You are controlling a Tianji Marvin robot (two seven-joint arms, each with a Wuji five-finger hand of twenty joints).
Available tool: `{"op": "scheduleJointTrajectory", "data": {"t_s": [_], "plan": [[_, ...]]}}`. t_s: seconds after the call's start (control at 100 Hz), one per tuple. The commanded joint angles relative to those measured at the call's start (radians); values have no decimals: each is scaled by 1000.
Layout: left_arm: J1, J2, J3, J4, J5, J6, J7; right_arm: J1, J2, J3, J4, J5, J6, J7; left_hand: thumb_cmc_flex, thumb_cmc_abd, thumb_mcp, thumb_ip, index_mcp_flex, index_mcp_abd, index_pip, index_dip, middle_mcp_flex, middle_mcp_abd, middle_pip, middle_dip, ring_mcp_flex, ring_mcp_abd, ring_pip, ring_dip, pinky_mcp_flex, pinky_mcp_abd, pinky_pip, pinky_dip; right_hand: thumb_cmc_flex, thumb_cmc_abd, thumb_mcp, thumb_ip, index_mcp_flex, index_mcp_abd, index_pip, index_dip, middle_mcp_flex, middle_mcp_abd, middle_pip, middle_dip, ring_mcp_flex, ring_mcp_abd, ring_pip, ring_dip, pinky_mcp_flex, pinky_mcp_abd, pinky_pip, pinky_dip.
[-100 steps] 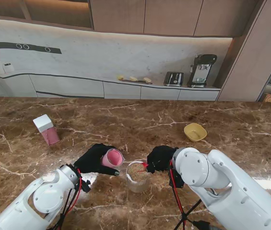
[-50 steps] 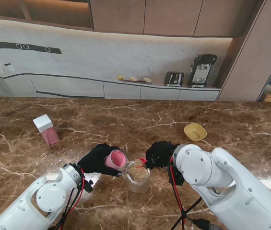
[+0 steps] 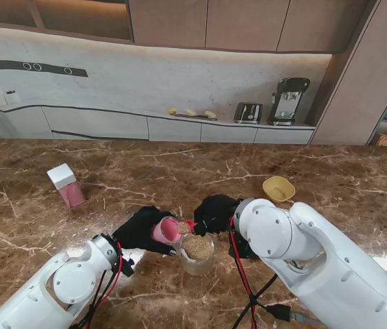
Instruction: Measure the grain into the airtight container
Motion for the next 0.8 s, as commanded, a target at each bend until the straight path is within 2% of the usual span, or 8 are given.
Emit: {"op": "scheduleJointTrajectory", "data": {"t_s": [0.0, 0.47, 0.6, 0.61, 0.66, 0.68, 0.71, 0.79], "plan": [[3, 0, 6, -8, 2, 6, -2, 12, -10, -15, 10, 6, 9, 11, 119, 197, 246, -27, 196, -268, 144, 26, 112, -101, 7, 22, -19, -16, -24, -7, -19, 0, -22, -4, 17, 9, 28, 68, 12, -2, 2, 6, 69, -20, 57, -2, 45, -37, 45, 16, 45, 18, 132, -18], [12, -1, 7, -29, 0, 7, 2, 87, -19, -115, 50, 15, 21, -20, 119, 198, 246, -27, 195, -269, 141, 24, 111, -101, 4, 24, -21, -19, -27, -8, -19, -2, -26, -4, 15, 6, 31, 66, 13, -2, 2, 4, 70, -20, 57, -1, 45, -37, 45, 16, 45, 18, 132, -19], [15, -1, 7, -30, -3, 8, 3, 83, -24, -130, 43, -58, -22, -28, 119, 199, 244, -27, 195, -266, 142, 24, 111, -100, 4, 25, -22, -18, -26, -8, -19, -2, -28, -4, 11, 0, 37, 64, 16, -6, 3, 2, 70, -19, 61, 0, 45, -35, 46, 16, 46, 22, 133, -18], [15, -1, 7, -31, -3, 8, 4, 82, -24, -131, 42, -64, -27, -28, 119, 199, 243, -27, 195, -265, 142, 24, 111, -100, 5, 25, -21, -16, -26, -8, -18, -3, -28, -4, 10, 0, 38, 64, 16, -7, 3, 2, 70, -29, 62, 0, 45, -35, 47, 16, 46, 23, 133, -18], [16, -2, 6, -31, -4, 8, 5, 73, -26, -130, 36, -100, -57, -28, 119, 199, 243, -27, 195, -265, 142, 23, 111, -99, 4, 25, -21, -16, -26, -7, -18, -3, -28, -4, 7, -2, 42, 61, 17, -9, 3, 2, 70, -40, 63, 0, 45, -36, 47, 16, 47, 24, 132, -19], [17, -2, 6, -32, -6, 8, 5, 68, -27, -130, 33, -117, -70, -29, 118, 199, 242, -27, 194, -265, 141, 23, 112, -99, 5, 25, -22, -16, -26, -7, -19, -2, -29, -4, 6, -3, 44, 61, 18, -8, 4, 1, 70, -25, 64, 0, 45, -36, 48, 16, 47, 24, 132, -18], [18, -2, 5, -33, -9, 8, 5, 60, -29, -128, 29, -146, -91, -32, 119, 198, 243, -27, 195, -264, 142, 23, 112, -99, 5, 25, -22, -16, -26, -7, -19, -2, -29, -4, 5, -5, 46, 59, 20, -10, 5, 1, 70, -40, 66, 0, 45, -36, 49, 17, 47, 24, 133, -18], [21, -3, 3, -36, -18, 10, 4, 38, -34, -123, 19, -228, -155, -36, 119, 199, 243, -26, 195, -263, 142, 23, 112, -98, 5, 26, -21, -15, -25, -7, -19, -3, -30, -3, 3, -10, 51, 58, 22, -11, 5, 0, 70, -42, 68, 1, 45, -37, 49, 17, 47, 24, 134, -17]]}}
